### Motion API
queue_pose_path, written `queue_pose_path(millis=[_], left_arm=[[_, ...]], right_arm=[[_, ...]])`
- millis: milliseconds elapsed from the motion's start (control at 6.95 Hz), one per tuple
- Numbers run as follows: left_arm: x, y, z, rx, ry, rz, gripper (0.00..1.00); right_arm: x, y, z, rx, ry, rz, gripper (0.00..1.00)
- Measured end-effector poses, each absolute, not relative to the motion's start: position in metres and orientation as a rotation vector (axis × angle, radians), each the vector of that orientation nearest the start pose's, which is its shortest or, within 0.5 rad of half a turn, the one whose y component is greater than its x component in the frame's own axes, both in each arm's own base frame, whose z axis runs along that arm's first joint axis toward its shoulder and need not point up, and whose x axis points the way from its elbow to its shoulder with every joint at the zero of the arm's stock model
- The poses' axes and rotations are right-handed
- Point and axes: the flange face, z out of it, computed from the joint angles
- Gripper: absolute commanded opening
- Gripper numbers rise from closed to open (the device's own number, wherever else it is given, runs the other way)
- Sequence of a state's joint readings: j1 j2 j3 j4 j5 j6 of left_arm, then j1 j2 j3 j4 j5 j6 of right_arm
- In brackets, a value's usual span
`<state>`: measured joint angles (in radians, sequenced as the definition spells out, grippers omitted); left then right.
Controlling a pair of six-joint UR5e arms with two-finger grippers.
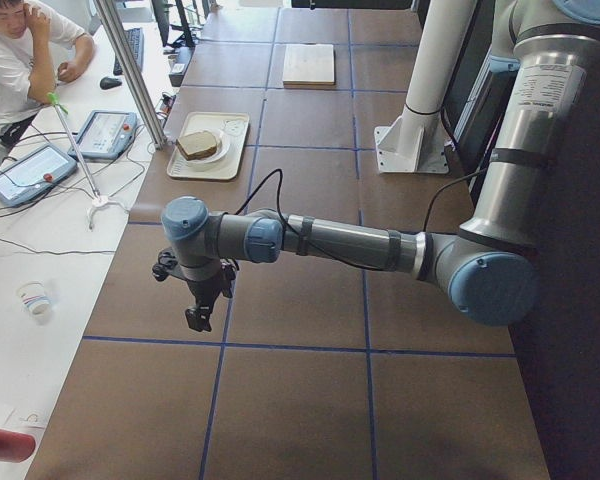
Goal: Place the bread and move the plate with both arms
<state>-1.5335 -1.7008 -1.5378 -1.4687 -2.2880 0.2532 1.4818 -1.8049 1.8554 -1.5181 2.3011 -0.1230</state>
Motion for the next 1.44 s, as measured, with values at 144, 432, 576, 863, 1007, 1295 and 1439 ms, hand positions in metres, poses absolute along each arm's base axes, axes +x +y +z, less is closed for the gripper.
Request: queue_pose_path(millis=[144,432,576,863,1007,1295,1439], left_arm=[[-0.056,-0.512,0.642,0.038,0.753,0.241,1.0],[-0.063,-0.481,0.662,0.005,0.775,0.209,1.0],[-0.063,-0.474,0.665,-0.001,0.775,0.202,1.0],[-0.064,-0.472,0.662,0.004,0.773,0.199,1.0],[-0.064,-0.471,0.659,0.012,0.772,0.202,1.0],[-0.064,-0.464,0.654,0.022,0.769,0.208,1.0],[-0.064,-0.463,0.653,0.025,0.769,0.212,1.0]], right_arm=[[0.031,-0.404,0.62,0.109,-0.731,-0.239,1.0],[0.031,-0.403,0.622,0.106,-0.732,-0.238,1.0],[0.031,-0.402,0.623,0.104,-0.734,-0.237,1.0],[0.031,-0.402,0.624,0.101,-0.737,-0.237,1.0],[0.031,-0.402,0.624,0.1,-0.738,-0.237,1.0],[0.031,-0.401,0.625,0.099,-0.739,-0.237,1.0],[0.031,-0.401,0.625,0.099,-0.739,-0.236,1.0]])
